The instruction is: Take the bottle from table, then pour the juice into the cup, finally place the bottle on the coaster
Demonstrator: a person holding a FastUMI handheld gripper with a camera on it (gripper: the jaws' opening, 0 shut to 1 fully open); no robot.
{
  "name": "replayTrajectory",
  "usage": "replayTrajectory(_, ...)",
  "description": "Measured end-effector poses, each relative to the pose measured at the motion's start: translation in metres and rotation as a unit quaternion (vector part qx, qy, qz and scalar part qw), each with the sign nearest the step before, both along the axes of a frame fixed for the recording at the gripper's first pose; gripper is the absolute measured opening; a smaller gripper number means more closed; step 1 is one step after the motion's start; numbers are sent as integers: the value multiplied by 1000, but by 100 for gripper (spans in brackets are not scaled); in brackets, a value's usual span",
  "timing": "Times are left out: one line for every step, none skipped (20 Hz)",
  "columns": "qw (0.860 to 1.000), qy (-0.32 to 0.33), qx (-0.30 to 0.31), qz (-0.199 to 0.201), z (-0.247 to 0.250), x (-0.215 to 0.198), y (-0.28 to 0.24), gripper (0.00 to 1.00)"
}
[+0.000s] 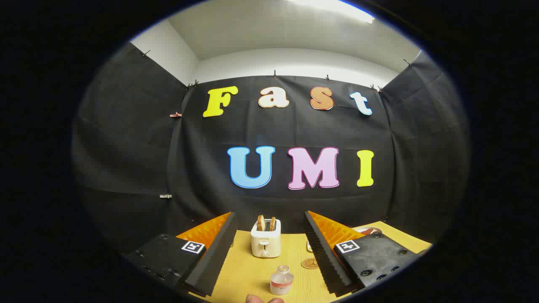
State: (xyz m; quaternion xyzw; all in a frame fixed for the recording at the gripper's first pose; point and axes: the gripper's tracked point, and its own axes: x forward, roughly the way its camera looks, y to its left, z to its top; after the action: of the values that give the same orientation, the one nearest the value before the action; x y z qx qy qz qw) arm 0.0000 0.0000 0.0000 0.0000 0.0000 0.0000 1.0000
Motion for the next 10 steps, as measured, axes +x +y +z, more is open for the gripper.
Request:
replayTrajectory(1000, 2, 1, 1, -2, 0, 1, 97)
replayTrajectory(1000, 5, 0, 3, -4, 1, 2, 96)
replayTrajectory(1000, 9, -1, 3, -7, 1, 3, 96)
replayTrajectory(1000, 11, -4, 0, -9, 2, 3, 97)
replayTrajectory(1000, 15, -5, -3, -11, 2, 3, 97)
replayTrajectory(1000, 20, -4, -4, -13, 3, 2, 96)
replayTrajectory(1000, 24, -3, -4, -14, 3, 3, 96)
replayTrajectory(1000, 23, -4, -6, -13, 4, 3, 97)
replayTrajectory(1000, 21, -3, -7, -13, 5, 1, 97)
replayTrajectory(1000, 22, 1, -7, -14, 5, 1, 96)
